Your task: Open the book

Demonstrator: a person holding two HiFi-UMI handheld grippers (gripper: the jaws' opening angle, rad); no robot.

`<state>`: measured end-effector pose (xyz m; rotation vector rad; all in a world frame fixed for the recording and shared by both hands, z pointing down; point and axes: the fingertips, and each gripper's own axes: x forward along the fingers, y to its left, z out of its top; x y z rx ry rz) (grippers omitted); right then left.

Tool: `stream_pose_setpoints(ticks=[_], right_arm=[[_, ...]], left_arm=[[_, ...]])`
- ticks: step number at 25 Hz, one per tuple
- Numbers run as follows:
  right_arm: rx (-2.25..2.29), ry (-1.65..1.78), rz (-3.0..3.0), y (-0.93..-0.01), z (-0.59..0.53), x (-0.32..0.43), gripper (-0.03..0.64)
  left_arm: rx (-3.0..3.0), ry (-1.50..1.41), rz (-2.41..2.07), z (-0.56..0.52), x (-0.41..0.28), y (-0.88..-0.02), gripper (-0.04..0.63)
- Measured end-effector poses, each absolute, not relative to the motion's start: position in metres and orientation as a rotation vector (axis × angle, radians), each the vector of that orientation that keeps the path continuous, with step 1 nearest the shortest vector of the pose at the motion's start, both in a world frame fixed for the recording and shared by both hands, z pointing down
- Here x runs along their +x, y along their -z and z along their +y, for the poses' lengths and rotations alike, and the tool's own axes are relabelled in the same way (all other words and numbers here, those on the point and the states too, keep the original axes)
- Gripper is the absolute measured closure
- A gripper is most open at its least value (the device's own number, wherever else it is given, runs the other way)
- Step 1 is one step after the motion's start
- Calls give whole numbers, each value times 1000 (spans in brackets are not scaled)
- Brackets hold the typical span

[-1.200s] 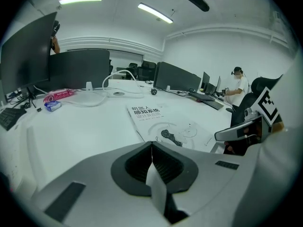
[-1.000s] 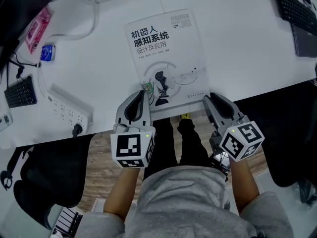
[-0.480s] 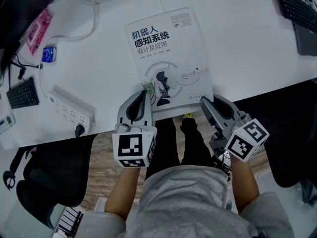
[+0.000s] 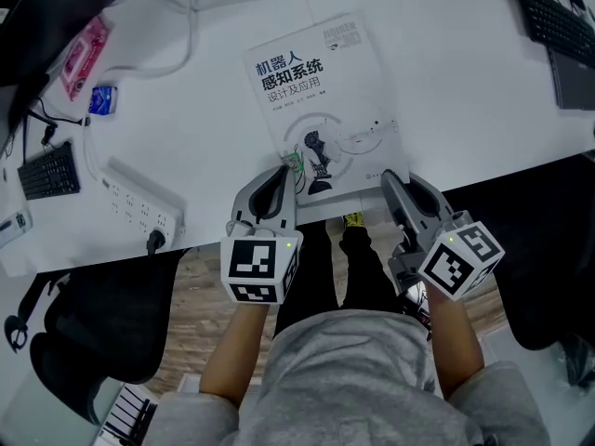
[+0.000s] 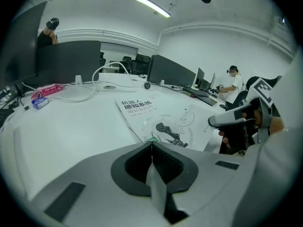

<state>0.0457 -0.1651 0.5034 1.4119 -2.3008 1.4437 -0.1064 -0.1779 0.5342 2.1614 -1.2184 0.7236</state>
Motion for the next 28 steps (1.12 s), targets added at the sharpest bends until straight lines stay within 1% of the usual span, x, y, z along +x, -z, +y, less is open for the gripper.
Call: stream_pose_setpoints(ticks=[2,5,7,9,13,15,20,25,28], right_arm=[[1424,-1379,-2296,-495,-168,46,563],[1401,-1161,-2279,-489,-169,44,561],[1402,-1024,-2231,-493,-171,46,540],[1418,-944,-2187,-497,-173,49,504],[1450,-904,-2158,-500,-172,53,459],[1483,-904,-2163,-498,-175,54,453],[1514,-976,-2220,-495,-182,50,454],[1511,-1223,-2290,-489,-184,48,533],[1545,-1142,-2309,-474,-184,44,558]], left_arm=[[2168,-728,-1199,-177,-104,-534,584],[2173,-728,-1189,-177,-101,-533,584],[2178,-728,-1189,-177,-101,-532,584],[2181,-724,-1184,-177,-101,-531,584],[2184,-722,-1173,-177,-100,-531,584],[2189,-725,-1170,-177,-100,-532,584],[2194,-721,-1160,-177,-100,-533,584],[2192,-712,-1149,-177,-99,-533,584],[2178,-696,-1139,-175,-99,-530,584]])
